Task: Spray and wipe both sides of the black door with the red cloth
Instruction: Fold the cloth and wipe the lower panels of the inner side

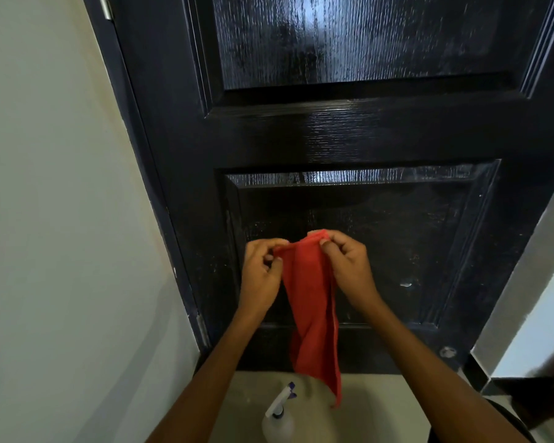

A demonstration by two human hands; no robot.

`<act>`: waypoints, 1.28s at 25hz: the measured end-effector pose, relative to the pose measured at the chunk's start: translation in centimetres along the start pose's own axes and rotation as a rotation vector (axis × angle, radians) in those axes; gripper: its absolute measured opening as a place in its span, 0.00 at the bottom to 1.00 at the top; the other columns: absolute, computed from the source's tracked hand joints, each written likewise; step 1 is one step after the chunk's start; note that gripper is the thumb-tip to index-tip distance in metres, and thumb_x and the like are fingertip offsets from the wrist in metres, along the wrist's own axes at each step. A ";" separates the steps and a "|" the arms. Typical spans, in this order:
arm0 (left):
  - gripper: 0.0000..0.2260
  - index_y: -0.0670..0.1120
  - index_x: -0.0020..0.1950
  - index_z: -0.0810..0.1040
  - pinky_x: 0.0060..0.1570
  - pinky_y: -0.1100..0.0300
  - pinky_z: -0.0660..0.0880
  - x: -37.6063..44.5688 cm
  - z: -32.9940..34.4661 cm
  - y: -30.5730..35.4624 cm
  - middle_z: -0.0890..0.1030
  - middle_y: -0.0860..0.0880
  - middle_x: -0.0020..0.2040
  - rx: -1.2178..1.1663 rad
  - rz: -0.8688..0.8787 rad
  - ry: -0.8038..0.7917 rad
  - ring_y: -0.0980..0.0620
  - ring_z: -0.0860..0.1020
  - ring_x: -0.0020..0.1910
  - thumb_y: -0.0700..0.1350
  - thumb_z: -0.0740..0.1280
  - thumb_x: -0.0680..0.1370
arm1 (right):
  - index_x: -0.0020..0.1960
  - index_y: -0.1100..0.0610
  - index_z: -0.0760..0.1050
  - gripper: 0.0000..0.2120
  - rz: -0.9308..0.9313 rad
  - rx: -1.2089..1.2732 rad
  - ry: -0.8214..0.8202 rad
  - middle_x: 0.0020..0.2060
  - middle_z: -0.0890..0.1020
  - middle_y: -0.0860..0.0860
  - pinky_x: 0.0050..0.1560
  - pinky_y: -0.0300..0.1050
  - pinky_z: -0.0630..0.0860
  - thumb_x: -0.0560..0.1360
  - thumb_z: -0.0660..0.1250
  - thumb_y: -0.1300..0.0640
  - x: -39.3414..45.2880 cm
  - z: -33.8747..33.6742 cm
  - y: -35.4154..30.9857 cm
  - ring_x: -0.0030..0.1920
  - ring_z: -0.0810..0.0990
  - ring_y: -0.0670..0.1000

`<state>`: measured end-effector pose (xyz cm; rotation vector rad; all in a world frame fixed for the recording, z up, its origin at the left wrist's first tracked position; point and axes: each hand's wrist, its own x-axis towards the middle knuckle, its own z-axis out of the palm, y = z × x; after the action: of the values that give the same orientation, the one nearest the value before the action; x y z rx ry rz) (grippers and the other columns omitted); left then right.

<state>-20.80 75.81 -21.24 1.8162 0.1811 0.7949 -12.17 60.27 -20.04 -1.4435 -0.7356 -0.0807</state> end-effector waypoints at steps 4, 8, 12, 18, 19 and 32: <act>0.28 0.51 0.74 0.72 0.73 0.49 0.67 0.0 -1.2 -3.3 0.78 0.50 0.69 -0.321 -0.458 -0.328 0.50 0.75 0.68 0.50 0.73 0.74 | 0.47 0.55 0.83 0.15 0.149 0.160 0.021 0.42 0.85 0.52 0.48 0.40 0.77 0.83 0.59 0.63 0.4 -0.5 -0.9 0.45 0.81 0.49; 0.11 0.43 0.60 0.82 0.59 0.50 0.79 -0.9 -0.9 -3.8 0.86 0.45 0.54 -0.389 -0.461 -0.220 0.45 0.83 0.56 0.41 0.72 0.78 | 0.48 0.57 0.82 0.15 0.135 -0.012 0.018 0.41 0.83 0.48 0.46 0.36 0.74 0.82 0.57 0.62 1.3 -2.7 -0.9 0.44 0.79 0.43; 0.04 0.46 0.51 0.83 0.41 0.59 0.77 0.0 -1.1 -1.3 0.85 0.51 0.41 -0.177 -0.162 -0.029 0.56 0.81 0.40 0.45 0.69 0.81 | 0.49 0.56 0.81 0.14 0.179 -0.187 0.014 0.33 0.80 0.40 0.39 0.39 0.70 0.83 0.56 0.62 1.6 -5.3 0.4 0.35 0.75 0.37; 0.10 0.44 0.58 0.83 0.41 0.60 0.82 3.0 -0.7 3.2 0.87 0.47 0.47 -0.485 -0.343 0.029 0.54 0.84 0.42 0.47 0.68 0.81 | 0.69 0.52 0.76 0.25 0.491 0.433 -0.141 0.62 0.84 0.52 0.62 0.49 0.79 0.82 0.57 0.38 2.6 -3.3 -0.1 0.63 0.82 0.51; 0.11 0.43 0.59 0.82 0.41 0.59 0.83 3.8 -1.0 3.5 0.86 0.46 0.48 -0.556 -0.434 0.067 0.52 0.84 0.42 0.47 0.68 0.81 | 0.71 0.52 0.75 0.30 0.586 0.411 -0.263 0.64 0.83 0.52 0.61 0.49 0.80 0.78 0.59 0.34 1.7 -2.6 0.5 0.64 0.82 0.51; 0.30 0.57 0.78 0.64 0.53 0.49 0.82 -5.1 -3.2 -6.0 0.78 0.49 0.62 -0.464 -0.619 -0.159 0.46 0.83 0.58 0.43 0.70 0.79 | 0.65 0.52 0.76 0.13 0.700 0.383 -0.154 0.54 0.84 0.54 0.44 0.42 0.82 0.82 0.65 0.62 0.2 1.0 2.7 0.48 0.85 0.49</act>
<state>-25.10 78.23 -28.16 1.2659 0.3960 0.2230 -11.13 61.73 -22.35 -1.2702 -0.3081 0.6818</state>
